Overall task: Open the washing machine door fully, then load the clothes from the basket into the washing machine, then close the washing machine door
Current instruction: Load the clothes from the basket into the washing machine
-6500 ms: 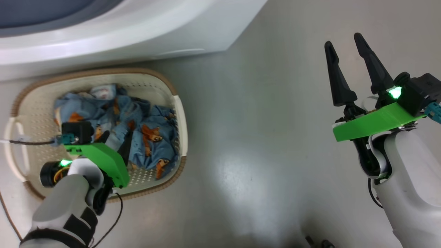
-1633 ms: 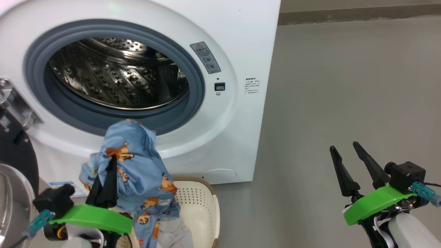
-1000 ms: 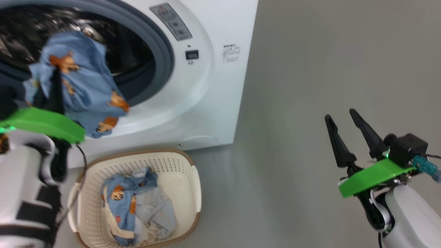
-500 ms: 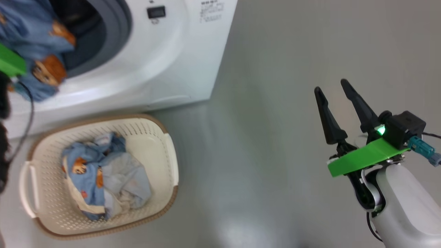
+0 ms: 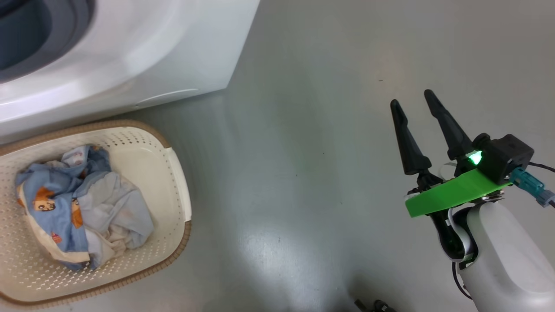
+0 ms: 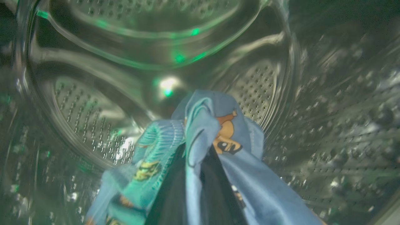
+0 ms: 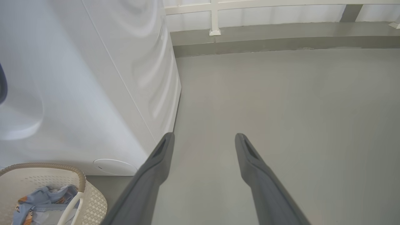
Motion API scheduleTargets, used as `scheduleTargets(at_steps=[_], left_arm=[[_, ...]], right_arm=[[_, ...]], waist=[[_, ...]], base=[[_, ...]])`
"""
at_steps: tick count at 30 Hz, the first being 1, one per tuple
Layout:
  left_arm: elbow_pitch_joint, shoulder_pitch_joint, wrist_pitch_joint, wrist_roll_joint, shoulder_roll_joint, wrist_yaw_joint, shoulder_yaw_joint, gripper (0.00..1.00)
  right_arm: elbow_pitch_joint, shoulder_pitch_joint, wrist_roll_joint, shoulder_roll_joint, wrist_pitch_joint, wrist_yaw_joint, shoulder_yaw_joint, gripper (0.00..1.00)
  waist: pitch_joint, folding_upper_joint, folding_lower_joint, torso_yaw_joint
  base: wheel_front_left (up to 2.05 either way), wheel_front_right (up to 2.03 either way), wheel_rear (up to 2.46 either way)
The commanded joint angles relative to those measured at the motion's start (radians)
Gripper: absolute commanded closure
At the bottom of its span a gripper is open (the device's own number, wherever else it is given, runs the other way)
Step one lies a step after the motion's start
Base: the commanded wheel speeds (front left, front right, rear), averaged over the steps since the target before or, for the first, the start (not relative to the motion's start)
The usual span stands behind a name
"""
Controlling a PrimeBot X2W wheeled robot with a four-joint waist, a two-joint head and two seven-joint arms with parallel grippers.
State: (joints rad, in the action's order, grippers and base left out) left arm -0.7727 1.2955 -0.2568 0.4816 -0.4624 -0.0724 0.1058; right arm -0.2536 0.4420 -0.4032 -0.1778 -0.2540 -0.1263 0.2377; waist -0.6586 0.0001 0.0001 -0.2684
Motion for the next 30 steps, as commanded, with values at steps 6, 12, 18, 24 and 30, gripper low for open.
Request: scheduleTargets(at_steps=[6,12,18,24,30], left_arm=[[-0.182,-0.057,-0.005,-0.033,0.021,-0.009,-0.002,0.0],[-0.331,-0.031,0.0,-0.036,0.039,-0.026,0.025,0.0],[-0.399,-0.032,-0.001,-0.029,0.046,-0.042,0.039,0.0],[-0.375,-0.085,-0.004,-0.022,0.05,-0.053,0.044,0.0],[-0.272,-0.204,-0.005,-0.015,0.063,-0.057,0.025,0.0]], right_arm=[[-0.001,-0.009,0.015,-0.004,-0.008,-0.004,0.036,0.0],[-0.016,-0.006,0.008,-0.009,-0.008,-0.004,0.048,0.0],[-0.029,-0.004,-0.003,-0.006,-0.008,-0.004,0.056,0.0],[-0.041,-0.009,-0.016,-0.008,-0.008,-0.004,0.051,0.0],[-0.047,-0.016,-0.025,-0.02,-0.008,-0.004,0.042,0.0]], waist=[[0.023,-0.0001,-0.0001,0.008],[0.062,-0.0001,-0.0001,0.017],[0.107,-0.0001,-0.0001,0.021],[0.164,-0.0001,-0.0001,0.034],[0.237,-0.0001,-0.0001,0.065]], base=[[0.0,0.0,0.0],[0.0,0.0,0.0],[0.0,0.0,0.0],[0.0,0.0,0.0],[0.0,0.0,0.0]])
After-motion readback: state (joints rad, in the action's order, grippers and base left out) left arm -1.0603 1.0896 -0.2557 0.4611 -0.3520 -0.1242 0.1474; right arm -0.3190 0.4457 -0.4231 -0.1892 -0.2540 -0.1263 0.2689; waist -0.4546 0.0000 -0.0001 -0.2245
